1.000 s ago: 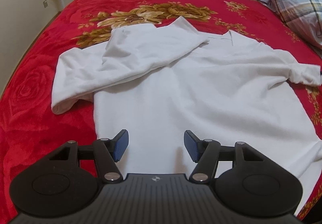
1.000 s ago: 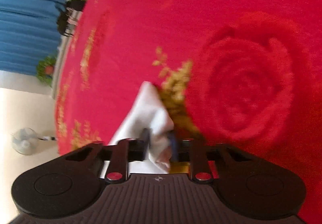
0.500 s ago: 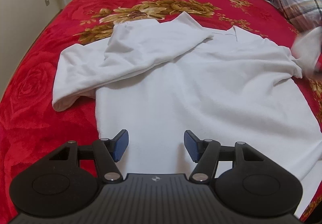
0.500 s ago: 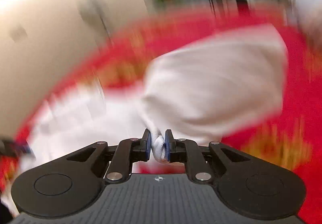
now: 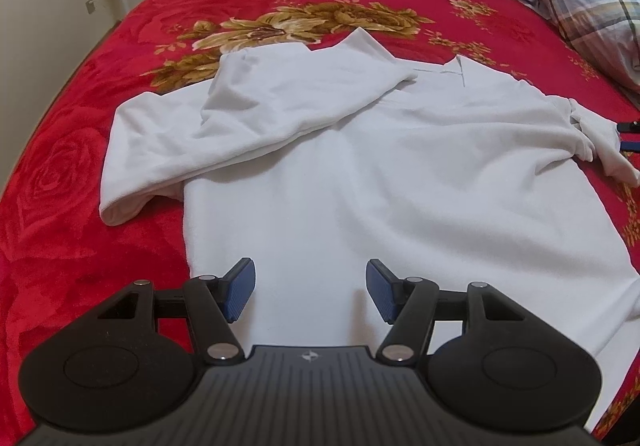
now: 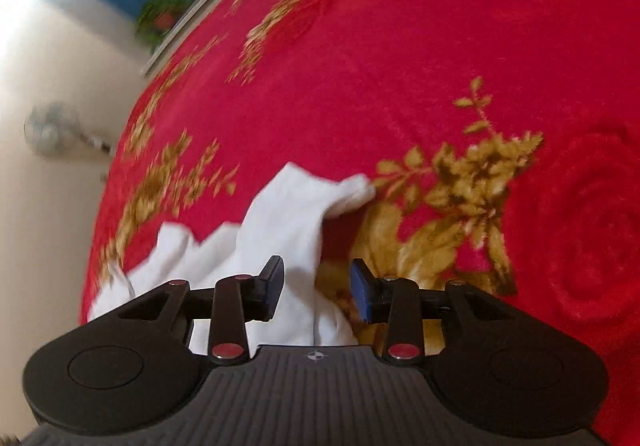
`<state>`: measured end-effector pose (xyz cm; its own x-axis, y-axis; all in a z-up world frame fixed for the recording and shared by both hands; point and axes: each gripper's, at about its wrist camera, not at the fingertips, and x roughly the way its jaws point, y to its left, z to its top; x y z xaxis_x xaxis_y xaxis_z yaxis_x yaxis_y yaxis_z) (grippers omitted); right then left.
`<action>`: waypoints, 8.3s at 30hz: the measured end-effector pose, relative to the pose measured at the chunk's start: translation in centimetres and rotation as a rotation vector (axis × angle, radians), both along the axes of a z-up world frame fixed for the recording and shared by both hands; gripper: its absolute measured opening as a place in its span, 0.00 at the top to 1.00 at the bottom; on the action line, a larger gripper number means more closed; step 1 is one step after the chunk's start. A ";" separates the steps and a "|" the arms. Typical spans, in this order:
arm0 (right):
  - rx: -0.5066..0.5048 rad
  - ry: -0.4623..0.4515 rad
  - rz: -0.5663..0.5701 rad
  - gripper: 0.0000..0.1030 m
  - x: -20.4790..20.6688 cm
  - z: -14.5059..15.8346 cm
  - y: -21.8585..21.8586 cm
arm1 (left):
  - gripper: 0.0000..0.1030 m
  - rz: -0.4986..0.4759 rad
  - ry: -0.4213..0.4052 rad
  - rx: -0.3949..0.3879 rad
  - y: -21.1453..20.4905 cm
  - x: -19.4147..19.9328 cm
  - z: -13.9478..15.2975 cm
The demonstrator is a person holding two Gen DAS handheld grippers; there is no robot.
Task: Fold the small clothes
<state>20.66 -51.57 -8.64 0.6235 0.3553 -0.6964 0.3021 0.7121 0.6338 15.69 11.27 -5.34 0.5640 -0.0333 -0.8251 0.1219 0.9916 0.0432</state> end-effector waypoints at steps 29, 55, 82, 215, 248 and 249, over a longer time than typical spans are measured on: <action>-0.347 -0.080 -0.743 0.98 -4.3 -2.0 -18.8 | 0.32 0.017 0.056 0.048 0.1 1.1 -2.2; -0.273 -0.206 0.197 0.68 -11.3 6.7 7.7 | 0.43 0.086 -0.062 -0.116 6.2 -6.7 2.0; -0.068 -0.117 0.234 0.96 -25.6 11.3 8.2 | 0.94 0.125 -0.009 -0.382 5.9 -23.3 5.9; -0.544 -0.419 -0.361 0.97 -2.3 11.3 -1.8 | 0.41 0.463 -0.276 -0.143 11.9 -0.6 4.3; -0.511 -0.278 0.147 0.68 -4.0 9.2 15.9 | 0.63 0.247 -0.038 -0.468 5.5 6.3 -1.6; -0.516 -0.271 0.142 0.68 -3.7 8.9 15.6 | 0.63 0.251 -0.032 -0.472 5.3 6.8 -2.1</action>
